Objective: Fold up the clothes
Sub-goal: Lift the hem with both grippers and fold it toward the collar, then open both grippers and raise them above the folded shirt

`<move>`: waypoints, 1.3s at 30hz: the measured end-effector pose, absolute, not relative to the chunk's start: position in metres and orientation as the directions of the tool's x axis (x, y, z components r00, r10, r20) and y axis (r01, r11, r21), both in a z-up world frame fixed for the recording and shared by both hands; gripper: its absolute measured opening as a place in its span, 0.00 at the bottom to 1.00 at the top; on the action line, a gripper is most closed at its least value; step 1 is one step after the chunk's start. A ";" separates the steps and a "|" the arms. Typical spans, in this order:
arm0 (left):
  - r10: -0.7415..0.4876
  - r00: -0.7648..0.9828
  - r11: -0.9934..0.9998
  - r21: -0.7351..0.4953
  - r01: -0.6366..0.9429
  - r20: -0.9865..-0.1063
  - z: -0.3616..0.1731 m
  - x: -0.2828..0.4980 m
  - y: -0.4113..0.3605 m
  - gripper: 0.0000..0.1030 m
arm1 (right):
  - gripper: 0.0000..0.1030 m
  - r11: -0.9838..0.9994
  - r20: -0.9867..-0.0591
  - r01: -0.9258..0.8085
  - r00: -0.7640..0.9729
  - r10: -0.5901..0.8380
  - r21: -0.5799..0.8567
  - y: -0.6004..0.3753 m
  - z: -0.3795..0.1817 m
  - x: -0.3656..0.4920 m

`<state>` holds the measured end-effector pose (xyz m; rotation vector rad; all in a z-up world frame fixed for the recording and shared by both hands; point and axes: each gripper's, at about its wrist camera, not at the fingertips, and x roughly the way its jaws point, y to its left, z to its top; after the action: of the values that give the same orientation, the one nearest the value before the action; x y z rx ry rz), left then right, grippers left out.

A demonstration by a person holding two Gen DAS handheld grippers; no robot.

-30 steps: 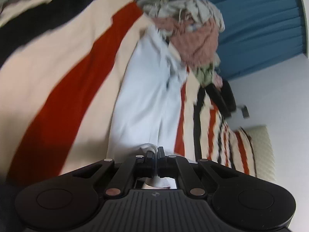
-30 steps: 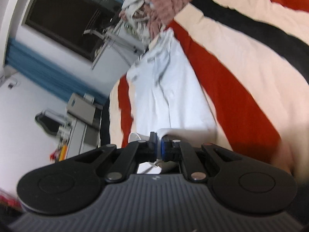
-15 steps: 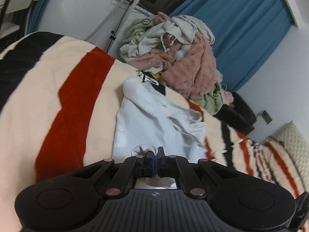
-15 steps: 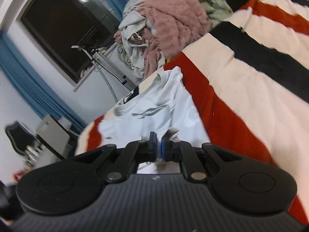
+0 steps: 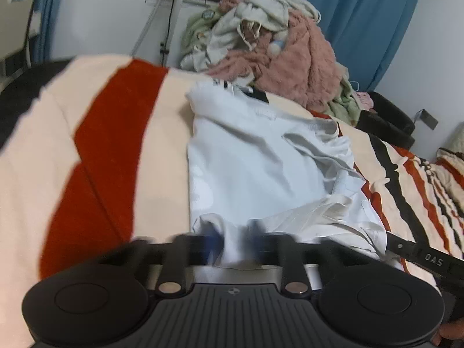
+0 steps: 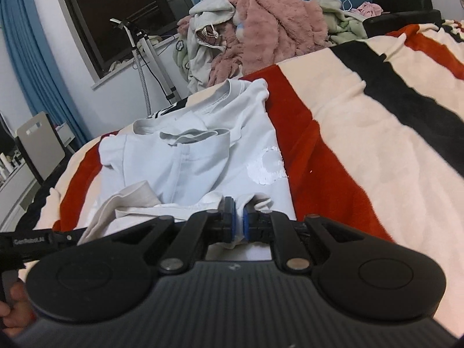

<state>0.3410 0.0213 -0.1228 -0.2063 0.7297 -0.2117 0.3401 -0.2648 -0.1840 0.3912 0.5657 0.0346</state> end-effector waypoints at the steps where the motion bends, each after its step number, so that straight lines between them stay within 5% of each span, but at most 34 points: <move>1: -0.257 0.742 0.960 -0.250 0.123 -0.620 -0.115 0.333 0.021 0.66 | 0.23 0.932 -0.511 0.066 0.849 0.136 0.358 -0.263 -0.179 0.335; 3: -0.254 0.766 0.963 -0.229 0.143 -0.590 -0.099 0.318 0.019 0.70 | 0.73 0.942 -0.499 0.048 0.856 0.133 0.333 -0.259 -0.168 0.325; 5: -0.250 0.786 0.966 -0.207 0.157 -0.566 -0.083 0.300 0.015 0.76 | 0.88 0.948 -0.462 0.027 0.877 0.131 0.318 -0.256 -0.156 0.306; 24: -0.211 0.884 0.977 -0.124 0.174 -0.418 -0.004 0.115 0.029 0.86 | 0.87 0.977 -0.282 -0.063 0.952 0.120 0.204 -0.227 -0.086 0.153; 39: -0.260 0.837 0.966 -0.137 0.221 -0.482 -0.034 0.100 0.020 0.88 | 0.87 0.983 -0.270 -0.020 0.960 0.069 0.181 -0.215 -0.096 0.116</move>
<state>0.0998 0.0202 -0.0340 -0.0769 0.5208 -0.2549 0.1162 -0.2153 -0.0960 0.1775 0.2788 0.0458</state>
